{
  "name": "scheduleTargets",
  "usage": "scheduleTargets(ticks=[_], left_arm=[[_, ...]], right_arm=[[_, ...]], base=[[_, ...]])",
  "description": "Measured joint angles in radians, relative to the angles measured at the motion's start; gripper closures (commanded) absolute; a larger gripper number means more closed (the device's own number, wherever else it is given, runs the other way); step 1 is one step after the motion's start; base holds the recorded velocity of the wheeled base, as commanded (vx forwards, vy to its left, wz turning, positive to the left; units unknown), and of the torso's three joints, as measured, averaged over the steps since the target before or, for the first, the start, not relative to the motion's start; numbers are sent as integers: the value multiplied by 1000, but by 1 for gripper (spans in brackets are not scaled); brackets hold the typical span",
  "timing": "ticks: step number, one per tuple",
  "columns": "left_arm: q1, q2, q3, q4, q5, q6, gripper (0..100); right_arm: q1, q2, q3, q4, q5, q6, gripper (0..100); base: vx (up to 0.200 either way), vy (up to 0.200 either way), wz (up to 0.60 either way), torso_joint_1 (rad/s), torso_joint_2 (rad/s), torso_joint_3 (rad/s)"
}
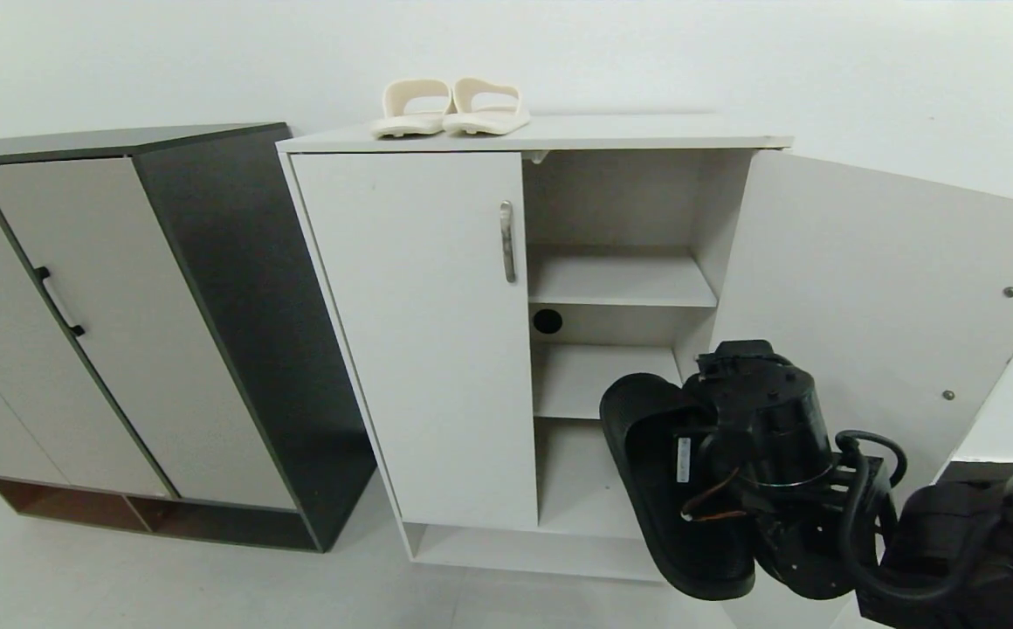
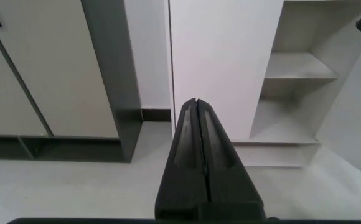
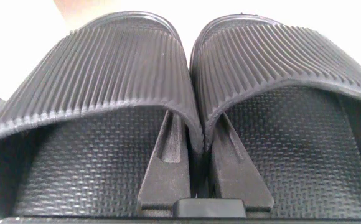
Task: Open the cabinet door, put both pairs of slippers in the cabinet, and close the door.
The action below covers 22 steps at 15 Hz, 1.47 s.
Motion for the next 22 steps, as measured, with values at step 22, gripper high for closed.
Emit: scheduleTargets(ticks=[22], left_arm=[[-1, 0, 0, 0, 4, -7, 100]], right_arm=[[-4, 188, 100, -473, 123, -158, 100]], base=[[0, 9, -82, 1, 0, 1]])
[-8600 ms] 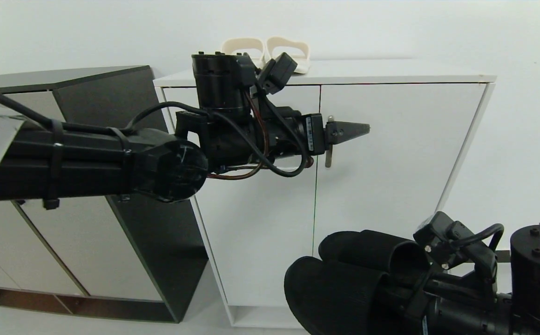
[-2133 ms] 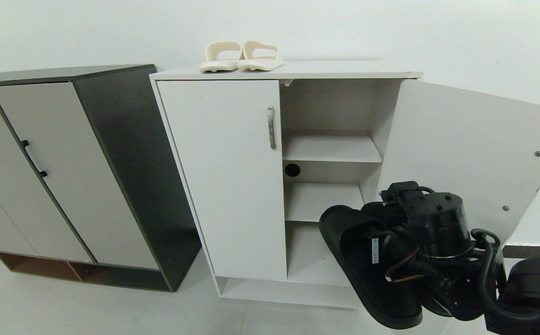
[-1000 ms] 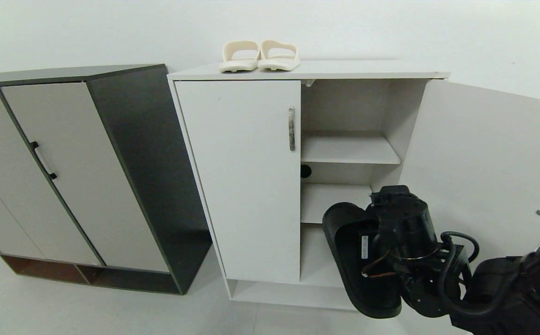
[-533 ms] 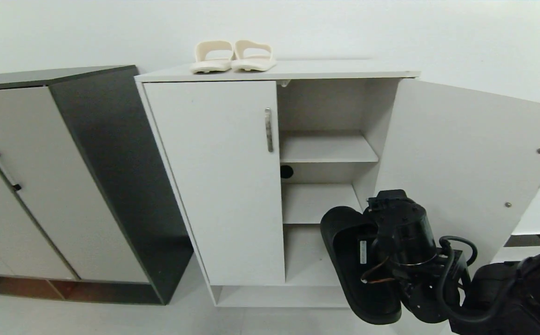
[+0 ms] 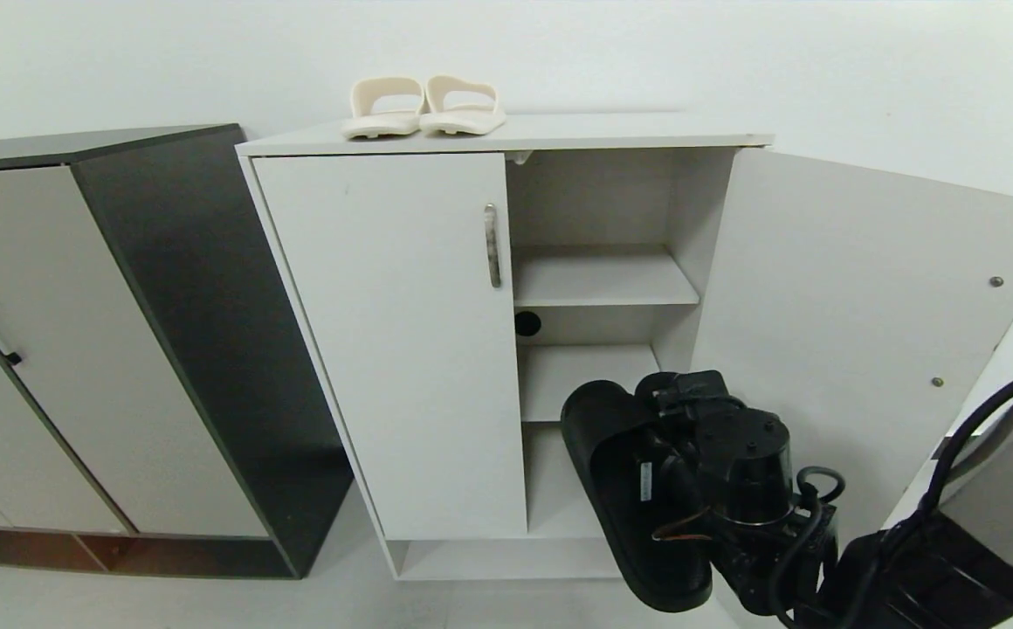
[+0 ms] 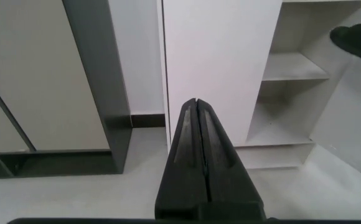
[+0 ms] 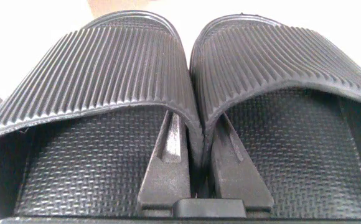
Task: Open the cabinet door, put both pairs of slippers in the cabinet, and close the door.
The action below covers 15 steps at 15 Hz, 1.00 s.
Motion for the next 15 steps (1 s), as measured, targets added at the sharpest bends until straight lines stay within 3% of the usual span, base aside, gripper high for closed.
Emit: scheduleTargets(ticks=[5, 13, 15], left_arm=[[0, 0, 0, 0, 0, -1, 100], [1, 0, 0, 0, -5, 0, 100], [1, 0, 0, 0, -5, 0, 100]], right_arm=[[4, 85, 38, -136, 44, -40, 100], [1, 160, -31, -130, 47, -34, 100], [0, 176, -79, -67, 47, -27, 100]], base=[[0, 0, 0, 0, 0, 0], [0, 0, 0, 3, 2, -176], [0, 0, 0, 5, 0, -198]])
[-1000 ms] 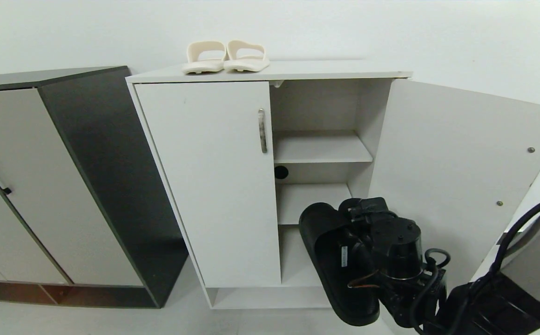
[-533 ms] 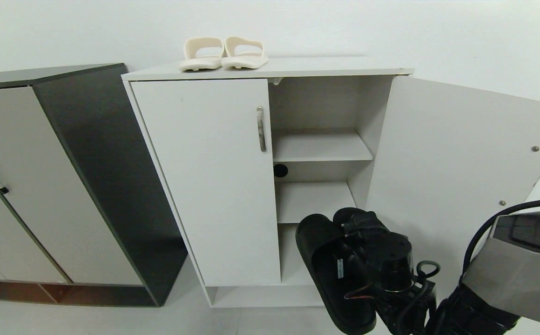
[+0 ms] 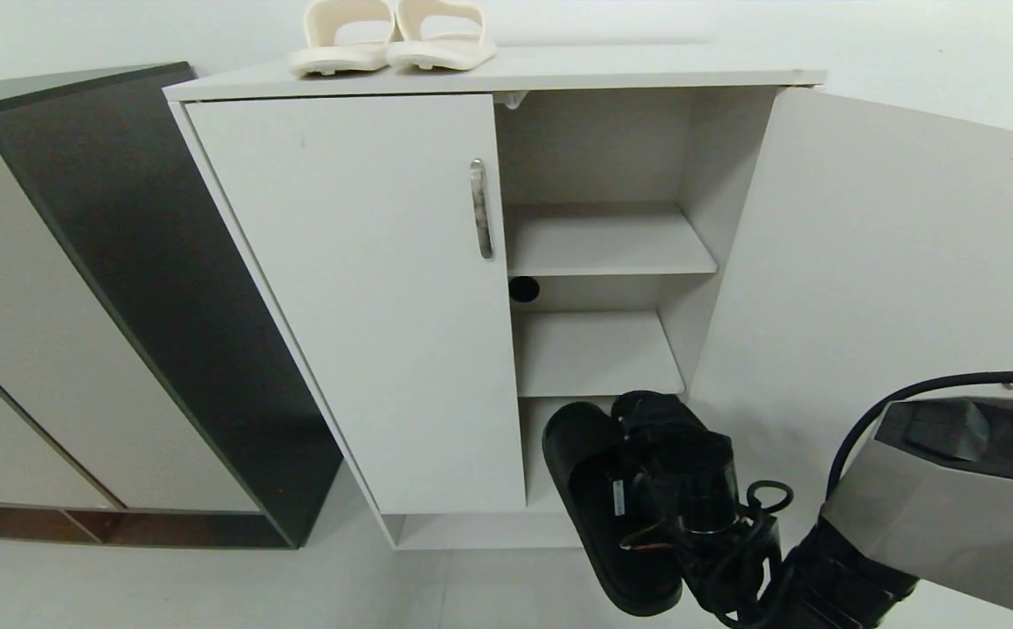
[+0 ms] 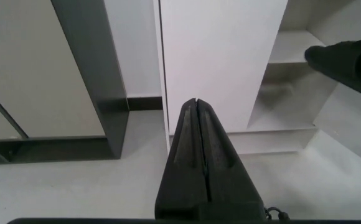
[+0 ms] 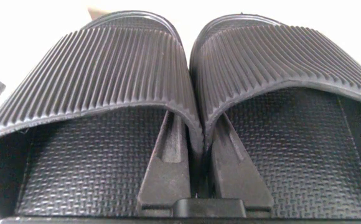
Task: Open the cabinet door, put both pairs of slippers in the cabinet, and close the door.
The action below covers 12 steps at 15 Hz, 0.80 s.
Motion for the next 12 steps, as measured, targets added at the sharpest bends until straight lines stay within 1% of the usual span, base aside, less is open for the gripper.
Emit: scheduleTargets(ticks=[2, 4, 7, 9, 12], left_arm=[[0, 0, 0, 0, 0, 0, 100], [0, 0, 0, 0, 1, 1, 100], [0, 0, 0, 0, 1, 2, 100], [0, 0, 0, 0, 1, 2, 100], [0, 0, 0, 0, 1, 1, 100]], right_arm=[[-2, 11, -71, 103, -1, 34, 100], [-2, 17, -134, 140, -10, 40, 100], [-2, 44, -179, 136, -86, 20, 100], [-10, 71, -204, 107, -98, 15, 100], [-19, 93, -225, 100, -111, 20, 100]], base=[[0, 0, 0, 5, 2, -202], [0, 0, 0, -2, 7, -144], [0, 0, 0, -1, 2, -19], [0, 0, 0, 0, 0, 0], [0, 0, 0, 0, 0, 0]])
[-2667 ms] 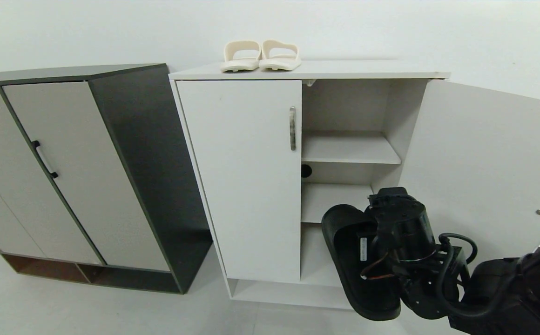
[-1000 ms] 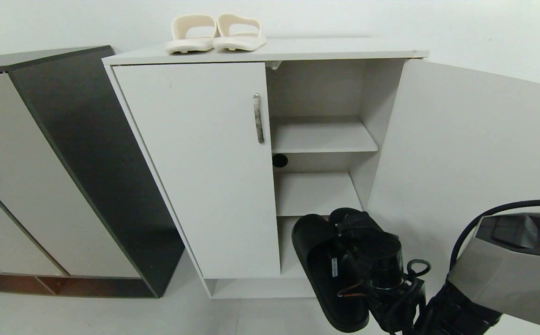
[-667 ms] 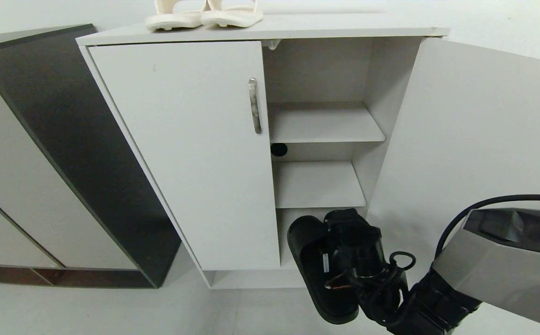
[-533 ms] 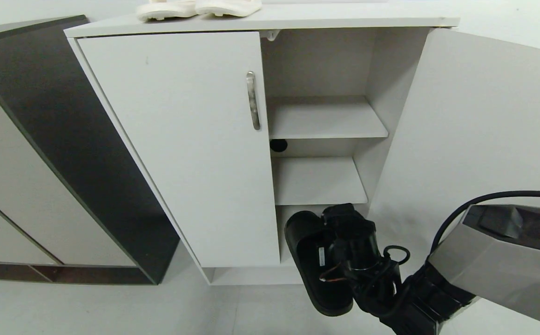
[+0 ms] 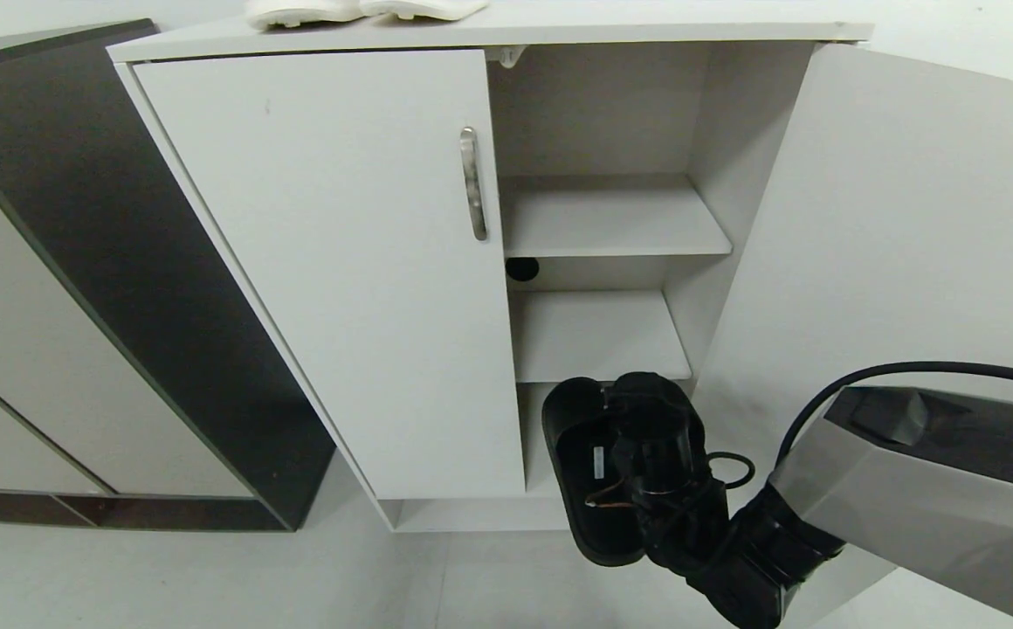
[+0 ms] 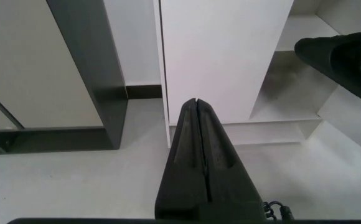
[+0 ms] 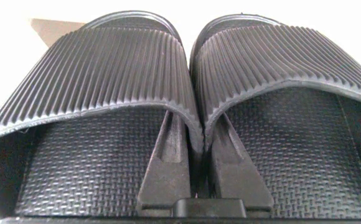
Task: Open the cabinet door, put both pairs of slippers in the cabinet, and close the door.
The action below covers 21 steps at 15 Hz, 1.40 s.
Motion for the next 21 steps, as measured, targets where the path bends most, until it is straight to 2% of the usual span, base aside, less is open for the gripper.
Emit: scheduleTargets(ticks=[1, 10, 12, 16, 21], left_arm=[[0, 0, 0, 0, 0, 0, 100], [0, 0, 0, 0, 0, -1, 100], [0, 0, 0, 0, 0, -1, 100], [0, 0, 0, 0, 0, -1, 100], [0, 0, 0, 0, 0, -2, 100]], right_arm=[[-1, 5, -2, -11, -2, 1, 100], [-3, 39, -26, -40, -17, -2, 100], [-4, 51, -50, -40, -35, -1, 100], [-24, 103, -171, -17, -42, -24, 100], [-86, 188, -393, 79, -40, -43, 100]], base=[[0, 0, 0, 0, 0, 0], [200, 0, 0, 2, 3, 1], [0, 0, 0, 0, 0, 0], [0, 0, 0, 0, 0, 0], [0, 0, 0, 0, 0, 0]])
